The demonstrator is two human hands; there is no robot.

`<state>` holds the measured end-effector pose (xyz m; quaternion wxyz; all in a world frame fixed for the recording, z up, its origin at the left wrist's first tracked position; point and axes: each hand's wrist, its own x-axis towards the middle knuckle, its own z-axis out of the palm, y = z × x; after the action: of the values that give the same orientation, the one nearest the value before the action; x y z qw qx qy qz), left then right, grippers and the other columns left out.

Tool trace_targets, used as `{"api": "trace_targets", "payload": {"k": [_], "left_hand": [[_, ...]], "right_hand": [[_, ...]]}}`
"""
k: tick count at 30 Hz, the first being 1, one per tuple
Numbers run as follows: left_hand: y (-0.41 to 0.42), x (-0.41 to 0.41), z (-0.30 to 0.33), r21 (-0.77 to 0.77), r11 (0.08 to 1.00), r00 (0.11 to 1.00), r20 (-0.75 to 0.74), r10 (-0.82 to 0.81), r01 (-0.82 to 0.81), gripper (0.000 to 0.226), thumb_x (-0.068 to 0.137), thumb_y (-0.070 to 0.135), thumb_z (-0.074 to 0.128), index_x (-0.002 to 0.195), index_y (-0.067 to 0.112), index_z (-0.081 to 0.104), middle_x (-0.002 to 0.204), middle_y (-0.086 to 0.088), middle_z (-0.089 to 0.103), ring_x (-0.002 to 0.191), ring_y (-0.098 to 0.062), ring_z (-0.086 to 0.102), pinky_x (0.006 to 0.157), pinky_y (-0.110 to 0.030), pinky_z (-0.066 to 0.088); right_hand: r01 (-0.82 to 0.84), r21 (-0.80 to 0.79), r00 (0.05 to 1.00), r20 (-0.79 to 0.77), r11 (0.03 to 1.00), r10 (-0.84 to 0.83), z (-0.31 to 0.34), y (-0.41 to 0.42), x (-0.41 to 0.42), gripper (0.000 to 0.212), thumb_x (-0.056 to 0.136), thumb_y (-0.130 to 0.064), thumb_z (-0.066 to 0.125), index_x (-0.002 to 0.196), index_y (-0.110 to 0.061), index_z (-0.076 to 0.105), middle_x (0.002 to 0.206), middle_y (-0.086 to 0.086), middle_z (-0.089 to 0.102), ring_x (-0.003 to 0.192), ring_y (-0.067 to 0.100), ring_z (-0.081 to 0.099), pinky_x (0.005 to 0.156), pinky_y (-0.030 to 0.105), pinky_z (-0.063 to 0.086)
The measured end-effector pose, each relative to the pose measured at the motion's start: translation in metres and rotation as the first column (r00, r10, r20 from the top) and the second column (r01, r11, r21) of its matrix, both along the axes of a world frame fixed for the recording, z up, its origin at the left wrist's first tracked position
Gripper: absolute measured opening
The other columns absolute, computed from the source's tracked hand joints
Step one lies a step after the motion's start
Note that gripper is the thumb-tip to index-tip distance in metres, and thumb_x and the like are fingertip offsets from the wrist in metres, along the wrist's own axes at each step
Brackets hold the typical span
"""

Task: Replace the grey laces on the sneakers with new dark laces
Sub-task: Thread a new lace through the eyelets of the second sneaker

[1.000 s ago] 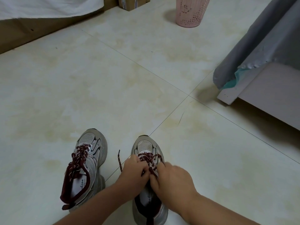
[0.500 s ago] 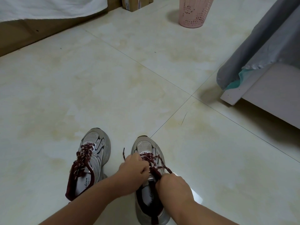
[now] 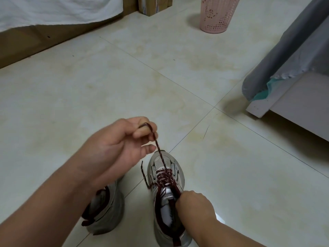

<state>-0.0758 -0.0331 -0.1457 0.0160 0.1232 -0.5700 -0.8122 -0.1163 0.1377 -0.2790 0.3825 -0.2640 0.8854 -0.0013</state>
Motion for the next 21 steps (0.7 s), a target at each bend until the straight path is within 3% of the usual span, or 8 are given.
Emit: {"api": "trace_targets", "payload": {"k": [1,4,6,9,10,12,16,21], "left_hand": [[0.004,-0.004,-0.005,-0.16,0.987,0.999,0.05,0.018,-0.009,0.014,0.05,0.027,0.062,0.053,0.022,0.049,0.063,0.007,0.047,0.064,-0.005,0.051,0.061,-0.021,0.044],[0.011,-0.012,-0.014,-0.632,0.769,0.979,0.197,0.046,0.091,0.015,0.07,0.036,0.045,0.062,0.024,0.052,0.065,0.001,0.045,0.064,-0.012,0.042,0.062,-0.025,0.033],[0.016,-0.014,-0.019,-0.664,0.731,0.975,0.221,-0.011,0.159,0.019,0.079,0.036,0.047,0.067,0.028,0.059,0.072,-0.012,0.047,0.065,-0.016,0.039,0.064,-0.027,0.033],[0.023,-0.016,-0.034,-0.639,0.754,0.979,0.203,-0.022,0.149,0.019,0.087,0.02,0.059,0.07,0.024,0.065,0.068,-0.006,0.057,0.064,-0.006,0.047,0.064,-0.018,0.039],[0.023,-0.017,-0.044,-0.638,0.759,0.978,0.21,0.014,0.126,0.017,0.087,0.016,0.06,0.071,0.02,0.066,0.065,0.002,0.057,0.061,-0.001,0.048,0.061,-0.012,0.039],[0.02,-0.013,-0.064,-0.718,0.688,0.953,0.271,0.134,0.107,0.015,0.088,0.016,0.058,0.074,0.019,0.063,0.065,0.013,0.055,0.057,0.004,0.047,0.056,-0.006,0.037],[0.013,0.014,-0.121,-0.814,0.338,0.828,0.541,0.148,0.472,0.02,0.09,0.008,0.05,0.105,0.02,0.057,0.102,0.004,0.051,0.091,-0.012,0.052,0.08,-0.024,0.044],[0.013,0.027,-0.144,-0.823,0.244,0.831,0.548,0.099,0.513,0.011,0.085,0.022,0.059,0.096,0.018,0.058,0.097,0.003,0.043,0.094,-0.015,0.046,0.079,-0.025,0.04]], "right_hand": [[-0.007,0.0,1.0,-0.002,1.0,0.007,0.002,0.0,-0.001,0.031,0.093,-0.012,0.035,0.113,-0.008,0.059,0.118,0.01,0.062,0.11,0.028,0.058,0.077,0.028,0.04],[-0.026,-0.134,0.997,-0.082,0.991,0.015,0.015,0.001,-0.005,0.037,0.096,-0.04,0.039,0.121,-0.014,0.047,0.114,0.007,0.063,0.106,0.026,0.058,0.076,0.03,0.041],[0.058,-0.406,0.998,0.003,0.912,-0.062,0.027,0.0,-0.013,0.047,0.088,-0.049,0.052,0.126,-0.03,0.034,0.091,-0.005,0.063,0.084,0.016,0.06,0.064,0.025,0.037],[0.471,-0.642,0.868,0.458,0.606,-0.19,0.045,-0.013,-0.03,0.017,0.084,-0.027,0.066,0.094,-0.032,0.053,0.051,-0.012,0.04,0.048,0.005,0.038,0.048,0.013,0.03],[0.568,-0.627,0.808,0.547,0.533,-0.217,0.048,-0.017,-0.036,0.01,0.086,-0.021,0.064,0.079,-0.023,0.057,0.046,-0.012,0.037,0.045,0.006,0.034,0.044,0.013,0.029],[0.671,-0.568,0.734,0.601,0.477,-0.316,0.047,-0.019,-0.049,0.026,0.09,-0.016,0.056,0.065,-0.011,0.052,0.043,-0.007,0.039,0.041,0.01,0.032,0.04,0.016,0.026],[0.799,-0.427,0.6,0.6,0.422,-0.529,0.035,-0.012,-0.071,0.027,0.093,-0.009,0.046,0.067,-0.005,0.052,0.046,0.004,0.042,0.039,0.017,0.033,0.04,0.021,0.024],[0.817,-0.322,0.572,0.555,0.478,-0.604,0.014,-0.003,-0.078,0.024,0.093,-0.01,0.045,0.072,-0.002,0.053,0.055,0.01,0.045,0.043,0.019,0.037,0.042,0.02,0.028]]}}
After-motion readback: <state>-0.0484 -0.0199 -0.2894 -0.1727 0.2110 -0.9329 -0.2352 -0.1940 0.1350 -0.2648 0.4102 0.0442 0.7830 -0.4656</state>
